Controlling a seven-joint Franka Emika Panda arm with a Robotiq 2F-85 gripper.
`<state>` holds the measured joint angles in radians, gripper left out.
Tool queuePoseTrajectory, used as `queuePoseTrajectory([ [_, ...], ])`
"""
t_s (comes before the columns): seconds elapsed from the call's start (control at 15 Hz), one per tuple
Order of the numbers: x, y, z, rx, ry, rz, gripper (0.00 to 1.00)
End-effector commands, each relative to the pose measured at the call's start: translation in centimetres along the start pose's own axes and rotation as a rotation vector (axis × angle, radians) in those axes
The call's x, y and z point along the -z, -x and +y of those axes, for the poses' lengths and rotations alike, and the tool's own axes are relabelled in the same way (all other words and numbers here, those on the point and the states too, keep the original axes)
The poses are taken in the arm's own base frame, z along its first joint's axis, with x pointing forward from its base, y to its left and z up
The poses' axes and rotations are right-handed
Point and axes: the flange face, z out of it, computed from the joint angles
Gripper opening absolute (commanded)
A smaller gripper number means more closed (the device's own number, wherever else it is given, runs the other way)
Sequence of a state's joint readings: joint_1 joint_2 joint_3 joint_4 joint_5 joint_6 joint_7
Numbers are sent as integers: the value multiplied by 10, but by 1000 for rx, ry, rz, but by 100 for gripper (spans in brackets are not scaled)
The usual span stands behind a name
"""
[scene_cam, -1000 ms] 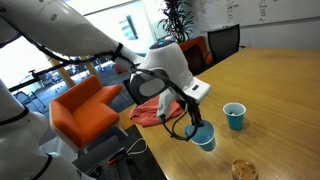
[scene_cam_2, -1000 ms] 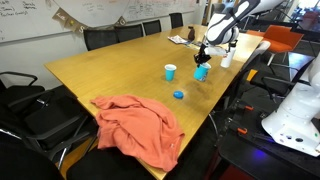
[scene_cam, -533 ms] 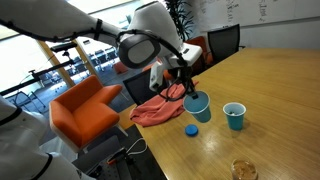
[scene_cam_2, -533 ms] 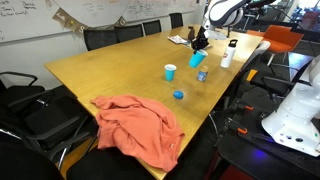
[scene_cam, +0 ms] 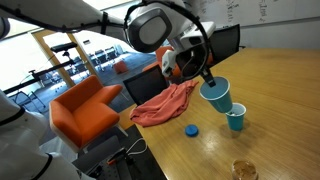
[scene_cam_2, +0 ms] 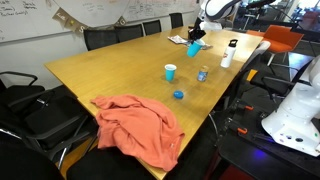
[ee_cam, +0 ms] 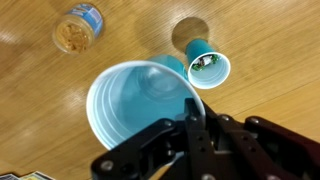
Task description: Move the cup at the edge of the table forward
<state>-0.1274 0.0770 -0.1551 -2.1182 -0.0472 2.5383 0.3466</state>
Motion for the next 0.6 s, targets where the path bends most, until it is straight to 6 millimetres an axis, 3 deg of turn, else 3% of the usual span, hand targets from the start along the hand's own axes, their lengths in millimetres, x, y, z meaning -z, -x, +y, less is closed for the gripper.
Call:
queuePoseTrajectory([
  [0.0, -13, -51, 30, -37, 75, -14, 1],
  [0.27, -47, -100, 51, -61, 81, -5, 1],
  [0.53, -86, -134, 53, -48, 87, 11, 1],
])
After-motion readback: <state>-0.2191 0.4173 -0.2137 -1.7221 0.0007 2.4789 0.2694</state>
